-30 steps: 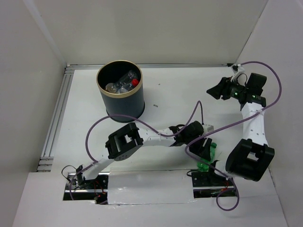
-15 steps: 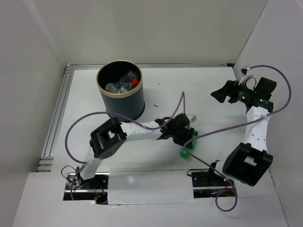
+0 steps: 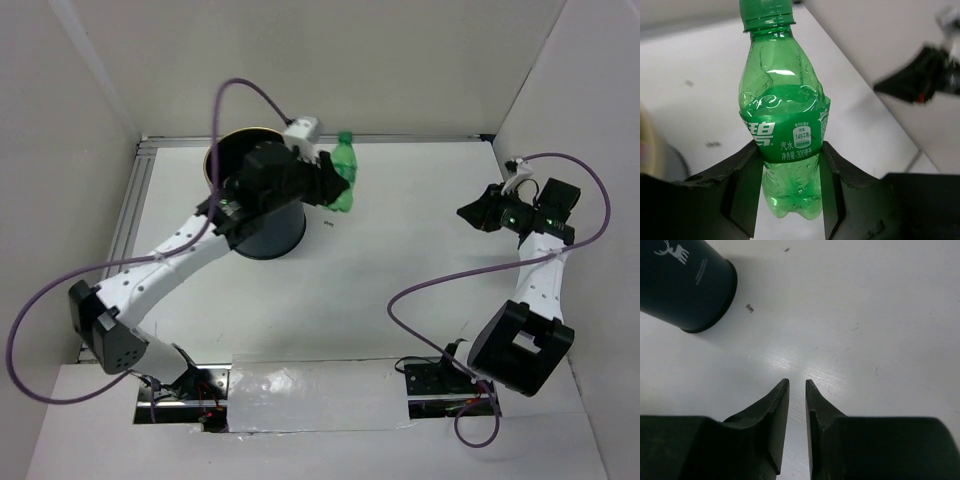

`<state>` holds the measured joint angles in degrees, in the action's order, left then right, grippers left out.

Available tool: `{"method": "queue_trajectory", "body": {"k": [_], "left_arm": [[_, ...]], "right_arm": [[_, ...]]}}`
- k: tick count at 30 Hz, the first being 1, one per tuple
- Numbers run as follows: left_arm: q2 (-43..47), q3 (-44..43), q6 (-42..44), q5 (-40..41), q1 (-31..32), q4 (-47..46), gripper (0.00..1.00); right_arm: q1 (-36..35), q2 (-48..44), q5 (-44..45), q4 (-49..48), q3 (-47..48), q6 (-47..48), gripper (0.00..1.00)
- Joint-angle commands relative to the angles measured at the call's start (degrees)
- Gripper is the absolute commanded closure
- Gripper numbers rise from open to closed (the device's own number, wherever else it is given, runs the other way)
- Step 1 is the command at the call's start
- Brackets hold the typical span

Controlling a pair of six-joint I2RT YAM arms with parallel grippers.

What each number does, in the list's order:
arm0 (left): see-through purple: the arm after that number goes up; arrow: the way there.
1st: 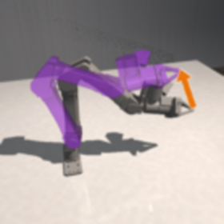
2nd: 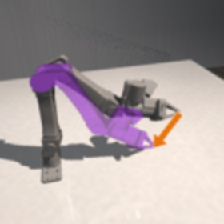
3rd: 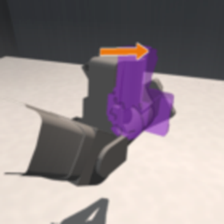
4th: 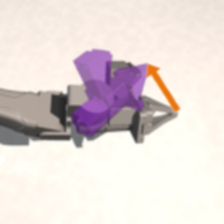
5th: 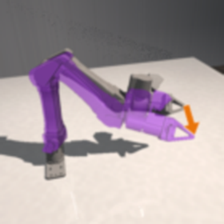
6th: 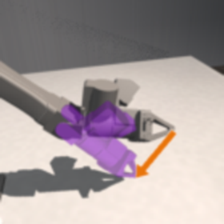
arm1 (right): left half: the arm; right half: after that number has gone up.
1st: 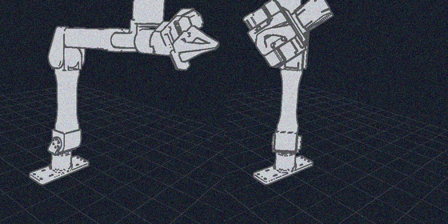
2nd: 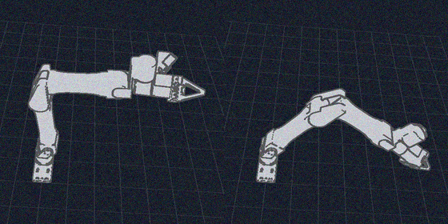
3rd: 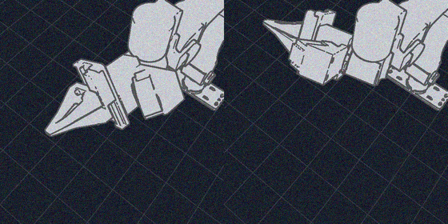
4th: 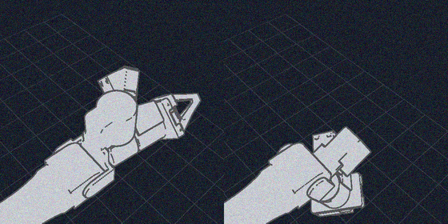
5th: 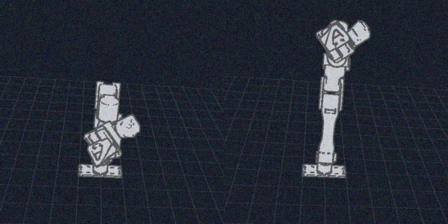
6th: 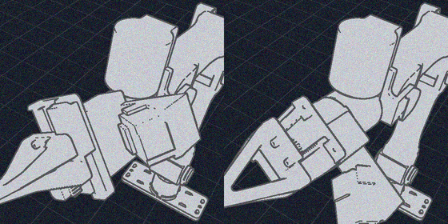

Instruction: Put the plastic bottles in the bin

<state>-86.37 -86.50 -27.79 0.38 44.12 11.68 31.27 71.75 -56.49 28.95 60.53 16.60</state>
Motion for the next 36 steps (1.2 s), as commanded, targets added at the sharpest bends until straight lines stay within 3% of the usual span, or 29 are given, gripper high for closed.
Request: {"method": "queue_trajectory", "body": {"k": [1,2,6,11,13,14,15,16,23,27,32,36], "left_arm": [[3.1,0.2,3.0,4.7,-7.3,-1.3,1.00],[3.7,0.8,3.0,7.3,-8.9,-0.3,1.00],[5.0,4.9,1.5,10.9,-18.2,0.7,1.00],[4.6,5.3,2.0,10.2,-24.0,-1.0,0.97],[3.5,3.9,2.6,9.1,-24.0,-0.4,0.68],[3.0,3.0,2.6,9.1,-24.0,0.5,0.48],[3.0,1.3,3.3,9.1,-22.8,1.2,0.24],[3.0,1.3,4.0,9.6,-21.8,1.2,0.01],[9.9,-1.0,9.4,14.4,-13.5,0.7,0.01],[18.1,4.8,12.1,15.1,-11.1,-3.3,0.01],[28.4,18.9,13.6,15.1,-6.4,-9.2,0.01],[31.3,26.2,13.4,3.0,-3.0,-12.4,0.01]], "right_arm": [[0.1,0.9,-2.1,2.6,-0.9,4.5,0.72],[0.1,1.5,-2.1,3.1,-0.9,4.5,0.63],[0.1,2.2,-2.1,3.7,-0.9,6.2,0.45],[0.1,2.7,-1.6,6.1,-1.5,10.6,0.31],[0.1,3.2,-0.8,6.7,-2.0,12.4,0.23],[0.1,3.2,-0.2,7.3,-2.0,13.0,0.07],[0.1,3.2,0.4,8.2,-2.0,13.6,0.00],[0.1,3.2,0.4,8.2,-2.5,14.3,0.00],[0.1,2.7,3.8,11.0,-3.6,17.1,0.00],[0.1,-0.3,6.2,7.6,-4.8,11.8,0.00],[0.1,-2.0,11.1,5.7,-5.4,8.1,0.00],[0.1,-2.0,11.8,6.3,-5.4,6.8,0.00]]}}
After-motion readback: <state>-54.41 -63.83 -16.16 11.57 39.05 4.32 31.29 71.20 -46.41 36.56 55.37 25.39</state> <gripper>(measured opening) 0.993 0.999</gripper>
